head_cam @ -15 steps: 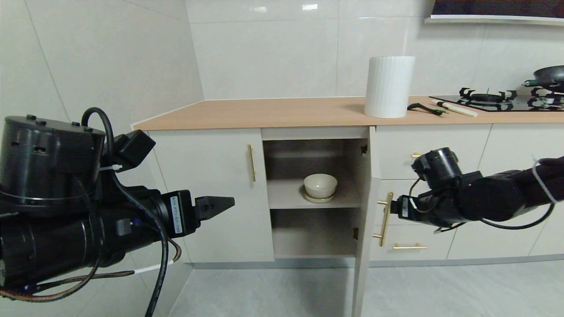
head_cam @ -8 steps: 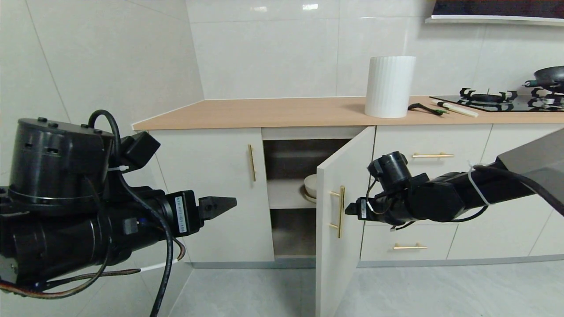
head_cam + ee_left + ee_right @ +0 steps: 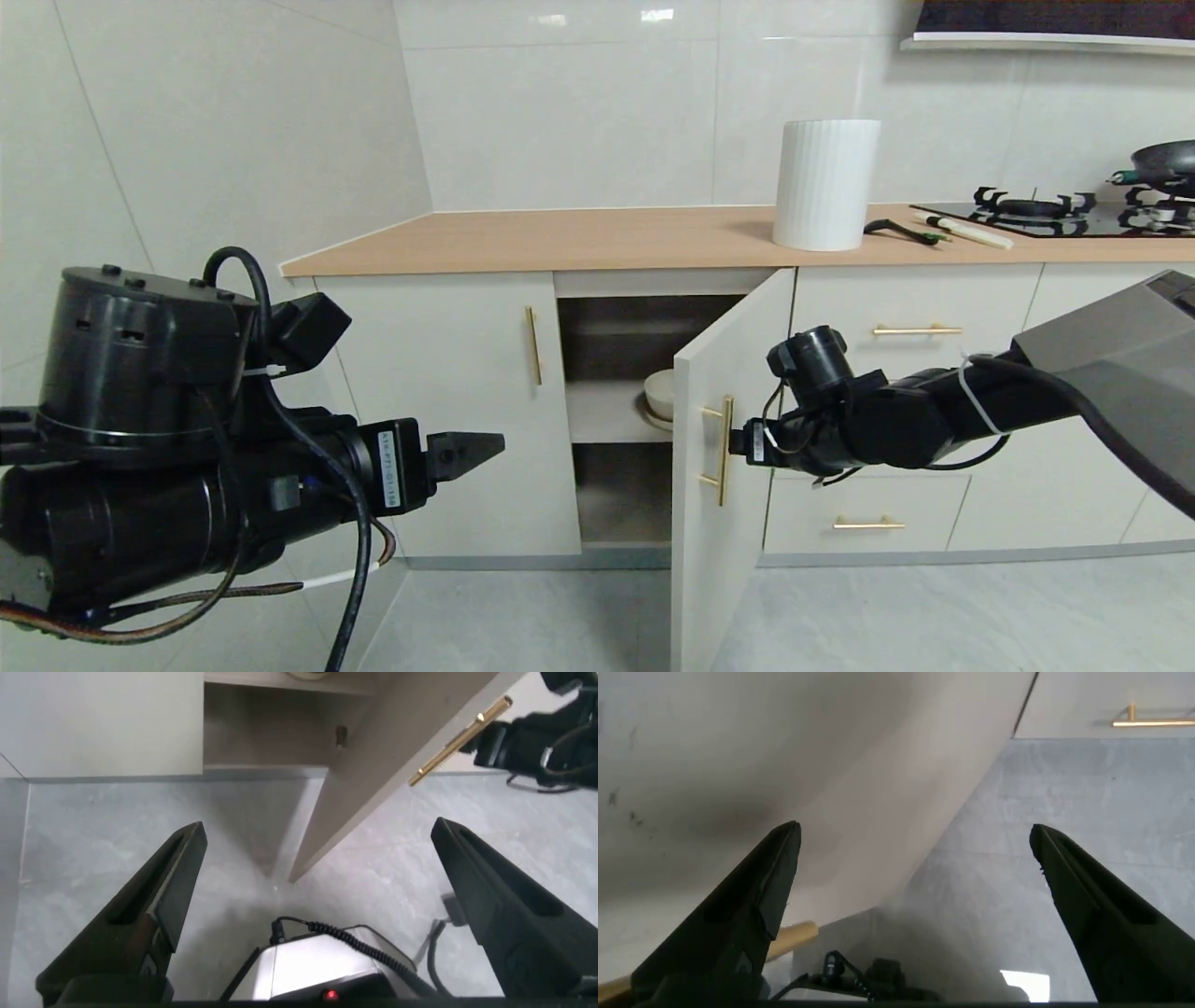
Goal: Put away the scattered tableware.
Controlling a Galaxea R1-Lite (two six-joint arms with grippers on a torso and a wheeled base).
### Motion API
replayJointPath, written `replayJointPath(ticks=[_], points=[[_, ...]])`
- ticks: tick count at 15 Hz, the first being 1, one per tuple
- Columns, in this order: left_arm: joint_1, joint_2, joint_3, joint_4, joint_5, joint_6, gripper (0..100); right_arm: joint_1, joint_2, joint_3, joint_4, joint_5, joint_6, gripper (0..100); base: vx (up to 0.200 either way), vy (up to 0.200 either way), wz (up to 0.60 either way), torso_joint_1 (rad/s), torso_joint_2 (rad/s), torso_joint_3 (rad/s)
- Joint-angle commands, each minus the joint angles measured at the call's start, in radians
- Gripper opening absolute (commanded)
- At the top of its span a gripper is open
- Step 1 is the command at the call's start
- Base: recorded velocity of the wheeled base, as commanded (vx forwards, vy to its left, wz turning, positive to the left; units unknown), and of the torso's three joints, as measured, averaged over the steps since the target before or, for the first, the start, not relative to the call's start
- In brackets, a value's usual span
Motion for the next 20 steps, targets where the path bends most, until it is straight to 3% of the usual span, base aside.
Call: replayJointPath(ticks=[1,10,13,16,20], points=[[0.0,-0.002,0.001,-0.001,0.001,0.0,100,0.004,0.024,-0.011,-0.005,0.001,0.011,100,0.2,0.0,0.0,-0.002,0.0,-0.007],[0.0,0.006,0.001,-0.001,0.002,0.0,100,0.028,0.092,-0.094,-0.094,0.027,0.21,100,0.2,0.0,0.0,0.001,0.0,0.001],[-0.002,0.013,0.006,-0.011,0.004,0.002,100,0.027,0.095,-0.115,-0.095,0.027,0.25,100,0.0,0.0,0.0,0.0,0.0,0.0],[-0.002,0.015,0.008,-0.013,0.005,0.0,100,0.02,0.154,-0.221,-0.091,0.021,0.393,100,0.0,0.0,0.0,0.0,0.0,0.0],[-0.003,0.019,0.008,-0.013,0.004,0.0,100,-0.009,0.176,-0.276,-0.091,0.015,0.445,100,0.0,0.0,0.0,0.0,0.0,0.0]])
